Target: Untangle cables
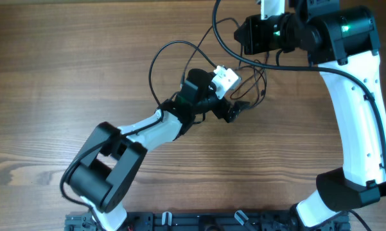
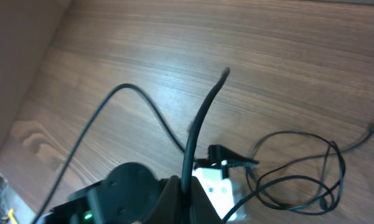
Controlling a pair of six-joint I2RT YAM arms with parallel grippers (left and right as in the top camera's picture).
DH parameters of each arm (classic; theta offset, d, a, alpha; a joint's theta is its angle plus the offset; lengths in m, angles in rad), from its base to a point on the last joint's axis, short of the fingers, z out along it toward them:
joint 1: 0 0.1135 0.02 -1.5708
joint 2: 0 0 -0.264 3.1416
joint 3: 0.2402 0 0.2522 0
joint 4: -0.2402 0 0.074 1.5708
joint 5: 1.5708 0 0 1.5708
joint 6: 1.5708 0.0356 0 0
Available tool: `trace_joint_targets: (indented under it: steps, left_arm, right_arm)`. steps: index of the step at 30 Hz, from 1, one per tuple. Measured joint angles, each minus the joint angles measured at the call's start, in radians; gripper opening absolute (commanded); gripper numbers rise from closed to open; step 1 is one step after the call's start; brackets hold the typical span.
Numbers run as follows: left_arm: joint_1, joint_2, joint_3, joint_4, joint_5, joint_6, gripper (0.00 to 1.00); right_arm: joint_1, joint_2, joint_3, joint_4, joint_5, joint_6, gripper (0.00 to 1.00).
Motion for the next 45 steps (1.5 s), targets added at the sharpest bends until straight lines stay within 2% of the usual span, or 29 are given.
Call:
trace_joint_targets:
  steps: [3,4,5,6,10,16,19,22,27,32,39,45]
  left_arm:
    - [0.000,0.053,0.000,0.027,-0.029,0.014,0.98]
    - [0.000,0.072,0.000,0.032,-0.034,0.017,0.92]
    - [0.000,0.090,0.000,0.033,-0.039,0.018,0.45]
    - [0.000,0.103,0.000,0.033,-0.040,0.024,0.04]
    - [0.000,0.122,0.000,0.050,-0.070,0.016,0.04]
    - [0.005,0.119,0.020,0.040,-0.303,-0.051,0.04]
    - [0.026,0.061,0.022,-0.047,-0.465,-0.063,0.04]
    - [0.070,-0.103,0.024,-0.167,-0.631,-0.063,0.04]
    - [0.192,-0.276,0.035,-0.382,-0.713,-0.066,0.04]
    - [0.303,-0.343,0.034,-0.499,-0.728,-0.066,0.04]
    - [0.492,-0.500,0.034,-0.507,-0.731,-0.067,0.04]
    - [0.687,-0.542,0.034,-0.492,-0.732,-0.117,0.04]
  right_arm:
    - [0.000,0.000,0.000,-0.002,-0.024,-0.001,0.04]
    - [0.000,0.000,0.000,-0.002,-0.032,0.000,0.04]
    - [0.000,0.000,0.000,-0.002,-0.045,0.000,0.04]
    - [0.000,0.000,0.000,-0.002,-0.054,-0.001,0.04]
    - [0.000,0.000,0.000,-0.002,-0.066,-0.011,0.04]
    - [0.000,0.000,0.000,-0.016,-0.056,-0.016,0.04]
    - [0.000,0.000,0.000,-0.036,0.018,-0.018,0.04]
    - [-0.001,0.000,0.000,-0.037,0.112,-0.017,0.04]
    - [-0.029,0.000,0.000,-0.045,0.267,0.008,0.04]
    - [-0.184,0.000,-0.002,-0.055,0.391,0.023,0.04]
    - [-0.507,0.002,-0.026,-0.074,0.439,0.062,0.04]
    - [-0.689,0.002,-0.026,-0.081,0.457,0.105,0.04]
